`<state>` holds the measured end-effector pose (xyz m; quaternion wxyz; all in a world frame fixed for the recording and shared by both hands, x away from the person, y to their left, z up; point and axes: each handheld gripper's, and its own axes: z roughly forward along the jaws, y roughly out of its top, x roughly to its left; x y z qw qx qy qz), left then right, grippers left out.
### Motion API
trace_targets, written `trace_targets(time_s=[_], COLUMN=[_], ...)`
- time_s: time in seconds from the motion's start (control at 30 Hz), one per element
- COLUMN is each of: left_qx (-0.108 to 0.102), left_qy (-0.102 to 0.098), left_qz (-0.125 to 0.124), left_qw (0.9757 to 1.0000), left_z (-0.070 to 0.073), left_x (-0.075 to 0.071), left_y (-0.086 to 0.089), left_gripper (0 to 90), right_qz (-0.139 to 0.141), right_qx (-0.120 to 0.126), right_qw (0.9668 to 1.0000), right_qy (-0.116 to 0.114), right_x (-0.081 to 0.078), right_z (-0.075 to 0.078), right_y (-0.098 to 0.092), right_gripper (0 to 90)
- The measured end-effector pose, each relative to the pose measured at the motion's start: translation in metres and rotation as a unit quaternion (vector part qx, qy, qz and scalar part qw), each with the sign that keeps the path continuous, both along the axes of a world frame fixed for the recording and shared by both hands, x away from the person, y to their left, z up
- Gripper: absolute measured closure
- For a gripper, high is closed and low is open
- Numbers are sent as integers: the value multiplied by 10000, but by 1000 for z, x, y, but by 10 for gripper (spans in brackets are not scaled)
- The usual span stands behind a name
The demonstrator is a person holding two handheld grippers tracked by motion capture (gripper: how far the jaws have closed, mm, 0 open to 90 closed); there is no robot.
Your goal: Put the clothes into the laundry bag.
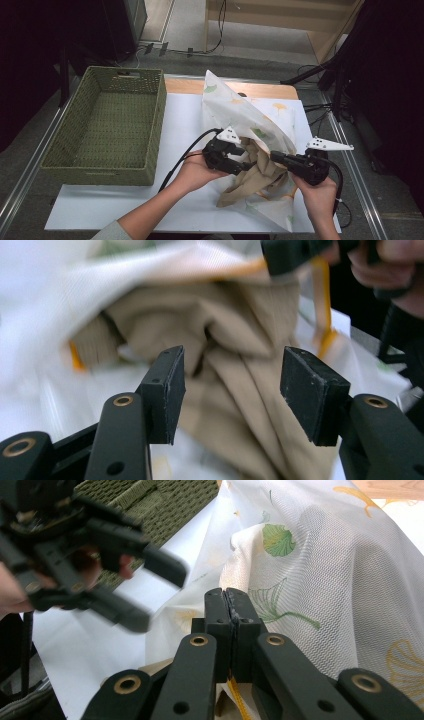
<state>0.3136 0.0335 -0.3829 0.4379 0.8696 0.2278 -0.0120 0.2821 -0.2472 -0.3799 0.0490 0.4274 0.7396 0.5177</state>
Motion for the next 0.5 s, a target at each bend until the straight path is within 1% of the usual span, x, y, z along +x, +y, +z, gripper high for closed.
trace_targets(time_s=[0.07,0.2,0.33,0.37,0.47,0.5], left_qx=[-30,-69,33,-18,-5,16], left_qy=[86,167,159,185,254,262], left_qz=[43,61,105,114,145,148], left_qw=[9999,9998,9998,9998,9996,9995], left_z=[-3,-11,-19,-21,-26,-28], left_x=[-5,-14,-28,-30,-40,-44], left_y=[8,20,29,31,36,37], left_gripper=[426,425,429,430,439,440], right_qz=[6,29,63,63,83,84], right_qx=[24,13,3,-12,-23,-37], right_qw=[10000,10000,10000,10000,10000,10000], right_qy=[-12,-13,-10,0,25,-4], right_x=[2,4,7,8,10,11], right_z=[0,0,0,0,-1,-1], right_y=[1,4,6,8,10,11], right_gripper=[893,893,893,893,893,894])
